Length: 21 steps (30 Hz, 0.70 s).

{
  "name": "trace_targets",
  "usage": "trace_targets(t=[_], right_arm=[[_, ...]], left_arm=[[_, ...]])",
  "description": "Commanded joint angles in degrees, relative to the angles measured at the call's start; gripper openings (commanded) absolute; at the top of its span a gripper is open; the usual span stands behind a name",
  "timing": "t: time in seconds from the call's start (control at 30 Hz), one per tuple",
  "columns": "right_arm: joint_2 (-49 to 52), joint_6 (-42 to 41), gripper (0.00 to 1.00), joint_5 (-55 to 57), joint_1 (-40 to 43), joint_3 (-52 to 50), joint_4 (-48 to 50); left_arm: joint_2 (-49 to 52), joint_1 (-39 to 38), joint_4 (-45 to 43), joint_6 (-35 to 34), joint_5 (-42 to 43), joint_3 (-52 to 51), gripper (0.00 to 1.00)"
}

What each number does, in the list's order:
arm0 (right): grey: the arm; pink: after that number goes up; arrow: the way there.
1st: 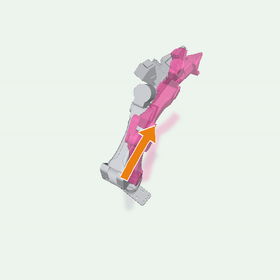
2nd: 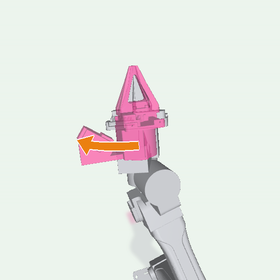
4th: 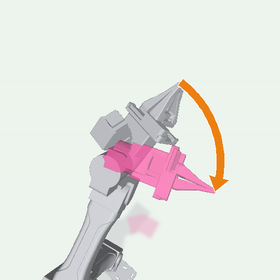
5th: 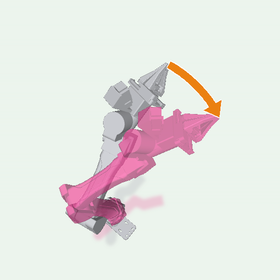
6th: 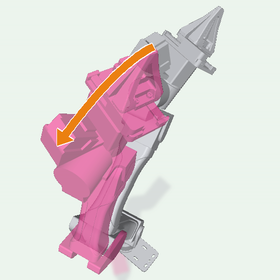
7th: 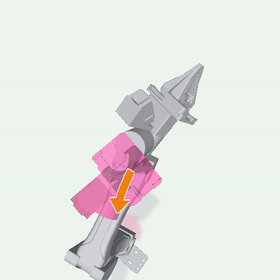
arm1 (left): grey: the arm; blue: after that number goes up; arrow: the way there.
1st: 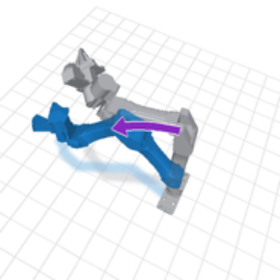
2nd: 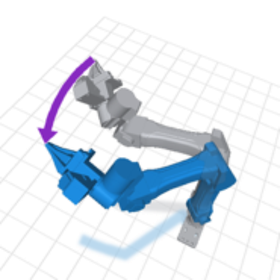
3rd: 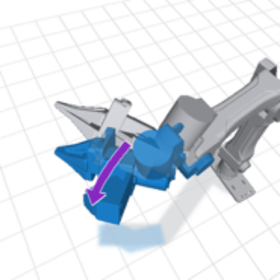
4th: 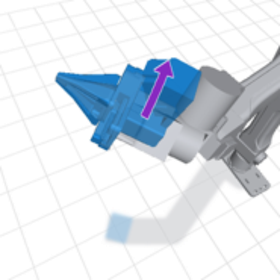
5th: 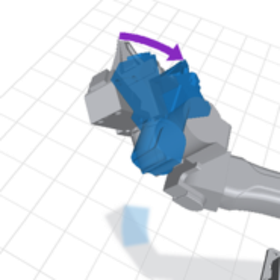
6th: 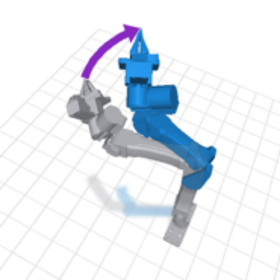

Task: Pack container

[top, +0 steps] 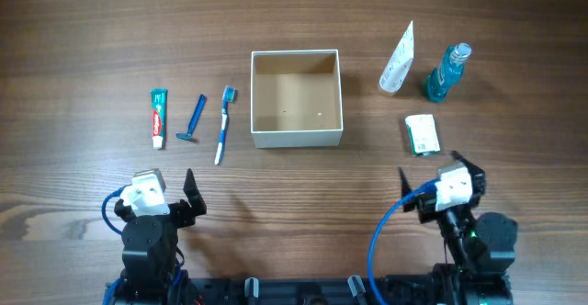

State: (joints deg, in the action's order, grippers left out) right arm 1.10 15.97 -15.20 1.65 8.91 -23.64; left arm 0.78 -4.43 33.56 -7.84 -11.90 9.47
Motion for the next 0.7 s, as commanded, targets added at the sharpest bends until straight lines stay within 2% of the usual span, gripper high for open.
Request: trace_targets(t=[0.0,0.13,0.3,0.53,0.67], right_arm=[[-0.5,-8.6,1.0,-25.7,-0.2,-0.2,5.2],[-0.5,-13.9,1.0,-28.1,-0.2,-0.1,10.4],[1.7,-24.3,1.0,-20.1,-0.2,5.2,11.8],[21.2,-24.6,1.0,-14.3,-0.2,26.3,-0.7],[36.2,-18.9,1.0,-14.1,-0.2,43.0,-12.1]], left_arm=[[-0.4,0.4,0.1,-0.1,1.0,-0.6,1.0],[-0.4,0.4,0.1,-0.1,1.0,-0.6,1.0],[-0.4,0.4,0.1,-0.1,1.0,-0.6,1.0],[-0.4,0.4,0.1,-0.1,1.0,-0.6,1.0],[-0.4,0.4,0.1,-0.1,1.0,-0.6,1.0]])
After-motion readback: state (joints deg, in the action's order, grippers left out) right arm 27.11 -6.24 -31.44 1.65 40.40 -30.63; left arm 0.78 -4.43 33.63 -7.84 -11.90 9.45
